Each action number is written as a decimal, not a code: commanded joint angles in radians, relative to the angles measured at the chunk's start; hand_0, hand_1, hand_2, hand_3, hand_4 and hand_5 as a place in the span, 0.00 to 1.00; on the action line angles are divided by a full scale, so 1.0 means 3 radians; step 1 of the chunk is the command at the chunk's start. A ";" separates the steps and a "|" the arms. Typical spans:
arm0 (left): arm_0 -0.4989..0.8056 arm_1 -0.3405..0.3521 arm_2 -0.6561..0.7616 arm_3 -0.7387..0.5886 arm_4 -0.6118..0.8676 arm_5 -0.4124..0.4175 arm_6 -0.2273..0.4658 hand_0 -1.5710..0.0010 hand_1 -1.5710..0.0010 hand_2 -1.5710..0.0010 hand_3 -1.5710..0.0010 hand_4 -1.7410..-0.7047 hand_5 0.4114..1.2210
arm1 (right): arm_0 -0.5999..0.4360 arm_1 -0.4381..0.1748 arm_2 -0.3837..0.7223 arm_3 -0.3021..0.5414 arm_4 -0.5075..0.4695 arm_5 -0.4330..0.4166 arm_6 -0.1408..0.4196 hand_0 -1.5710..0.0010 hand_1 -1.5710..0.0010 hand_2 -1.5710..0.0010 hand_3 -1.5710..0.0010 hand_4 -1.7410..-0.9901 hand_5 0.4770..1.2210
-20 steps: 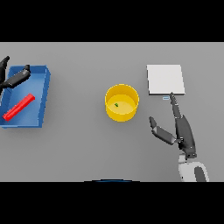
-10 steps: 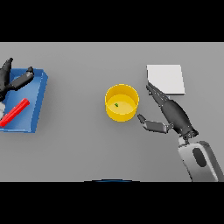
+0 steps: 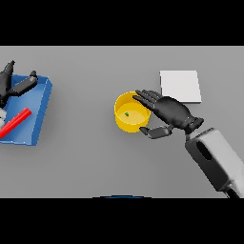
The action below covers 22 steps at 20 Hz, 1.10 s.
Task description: Pick up the red beaker and tilt it to pour out 1 green nut into yellow bowl. Pick up the yellow bowl and place it on the metallic measuring scale.
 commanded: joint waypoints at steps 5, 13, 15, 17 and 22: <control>-0.0029 -0.0004 0.0000 0.0061 -0.0025 -0.0010 -0.0031 1.00 1.00 1.00 1.00 0.91 0.38 | -0.0314 0.0000 0.0212 0.0336 0.0113 0.0193 -0.0202 1.00 1.00 1.00 1.00 0.64 0.28; -0.0024 0.0009 -0.0009 0.0047 -0.0033 -0.0020 -0.0058 1.00 1.00 1.00 1.00 0.91 0.40 | -0.0628 0.0149 0.0453 0.0805 0.0205 0.0436 -0.0297 1.00 1.00 1.00 1.00 0.63 0.27; -0.0031 0.0001 0.0007 0.0079 -0.0025 -0.0014 -0.0051 1.00 1.00 1.00 1.00 0.91 0.40 | -0.0626 0.0157 0.0503 0.0867 0.0224 0.0475 -0.0327 1.00 1.00 1.00 1.00 0.60 0.26; -0.0020 0.0030 0.0017 0.0051 -0.0011 -0.0024 -0.0061 1.00 1.00 1.00 1.00 0.91 0.40 | -0.0700 0.0165 0.0534 0.0941 0.0268 0.0505 -0.0283 1.00 1.00 1.00 1.00 0.59 0.26; -0.0023 0.0046 0.0017 0.0068 -0.0018 -0.0033 -0.0048 1.00 1.00 1.00 1.00 0.91 0.39 | -0.0820 0.0214 0.0632 0.1080 0.0343 0.0596 -0.0233 1.00 1.00 1.00 1.00 0.58 0.32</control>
